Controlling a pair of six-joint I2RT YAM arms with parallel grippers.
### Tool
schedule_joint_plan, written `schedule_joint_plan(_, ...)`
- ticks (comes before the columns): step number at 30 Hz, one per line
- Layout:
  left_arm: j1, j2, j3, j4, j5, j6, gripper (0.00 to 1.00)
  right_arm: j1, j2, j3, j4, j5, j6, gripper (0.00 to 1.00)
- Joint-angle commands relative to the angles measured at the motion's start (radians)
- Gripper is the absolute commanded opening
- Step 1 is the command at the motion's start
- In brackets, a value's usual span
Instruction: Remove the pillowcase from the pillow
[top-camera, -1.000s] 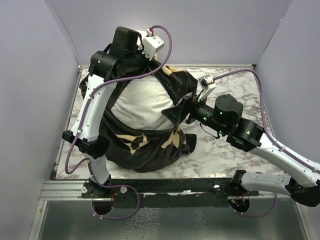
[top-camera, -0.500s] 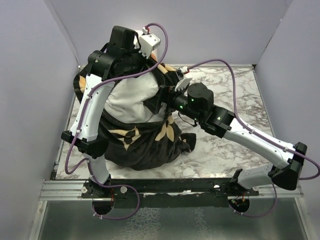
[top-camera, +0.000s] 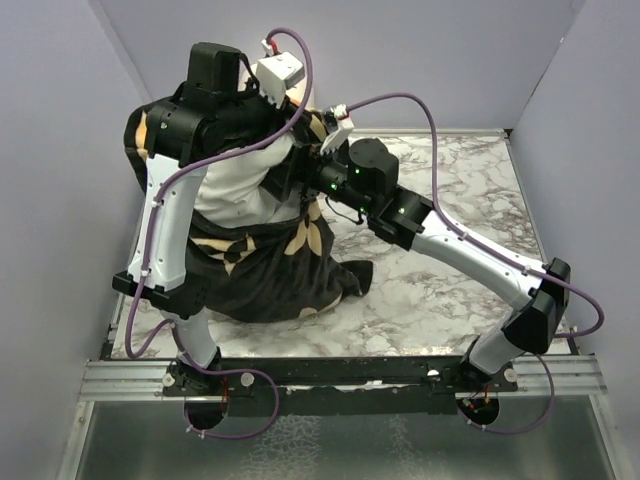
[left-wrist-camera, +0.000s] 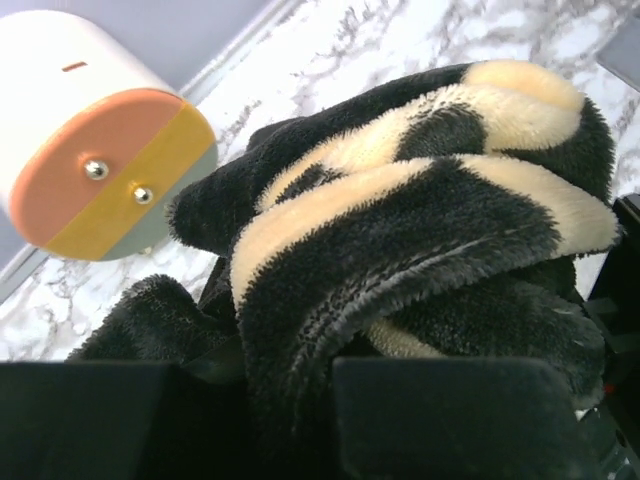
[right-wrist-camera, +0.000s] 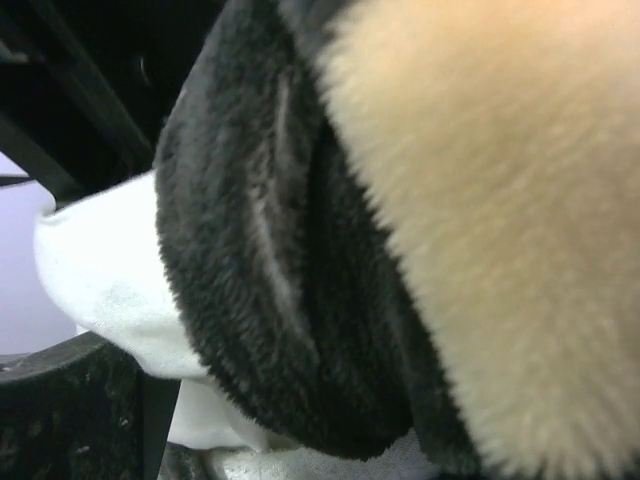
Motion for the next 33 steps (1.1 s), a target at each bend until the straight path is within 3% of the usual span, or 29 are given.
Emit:
schedule_joint_plan(1,-0.023,-0.019,0.053,-0.04,0.288,-0.145,0.0,-0.099,0.07,0.22,0.412,-0.286,-0.024,0.83)
schedule_joint_plan(5,0.023,-0.126,-0.013,0.249,0.012,-0.191,0.0,-0.236,0.121,0.374,0.324,-0.349,-0.079,0.8)
schedule_joint_plan(7,0.024,-0.18,-0.064,0.371,-0.174,-0.174,0.0,-0.291,0.136,0.406,0.278,-0.355,-0.088,0.84)
schedule_joint_plan(9,0.025,-0.205,-0.085,0.412,-0.245,-0.144,0.0,-0.314,0.143,0.428,0.202,-0.328,-0.131,0.9)
schedule_joint_plan(13,0.026,-0.225,-0.154,0.348,-0.227,-0.136,0.0,-0.315,0.124,0.386,0.084,-0.278,-0.198,0.97)
schedule_joint_plan(17,0.026,-0.276,-0.34,0.336,-0.191,-0.173,0.0,-0.316,0.056,0.302,-0.032,-0.197,-0.196,1.0)
schedule_joint_plan(21,0.028,-0.309,-0.478,0.38,-0.113,-0.227,0.0,-0.313,-0.113,0.06,0.046,-0.223,-0.115,1.0)
schedule_joint_plan(24,0.028,-0.292,-0.495,0.401,-0.061,-0.28,0.0,-0.28,-0.23,-0.049,0.04,-0.239,-0.059,1.0)
schedule_joint_plan(30,0.028,-0.238,-0.467,0.401,-0.013,-0.349,0.0,-0.161,-0.387,-0.169,-0.084,-0.025,-0.025,1.0)
schedule_joint_plan(33,0.028,-0.233,-0.471,0.408,0.016,-0.365,0.0,-0.141,-0.423,-0.212,-0.093,-0.002,0.018,1.0)
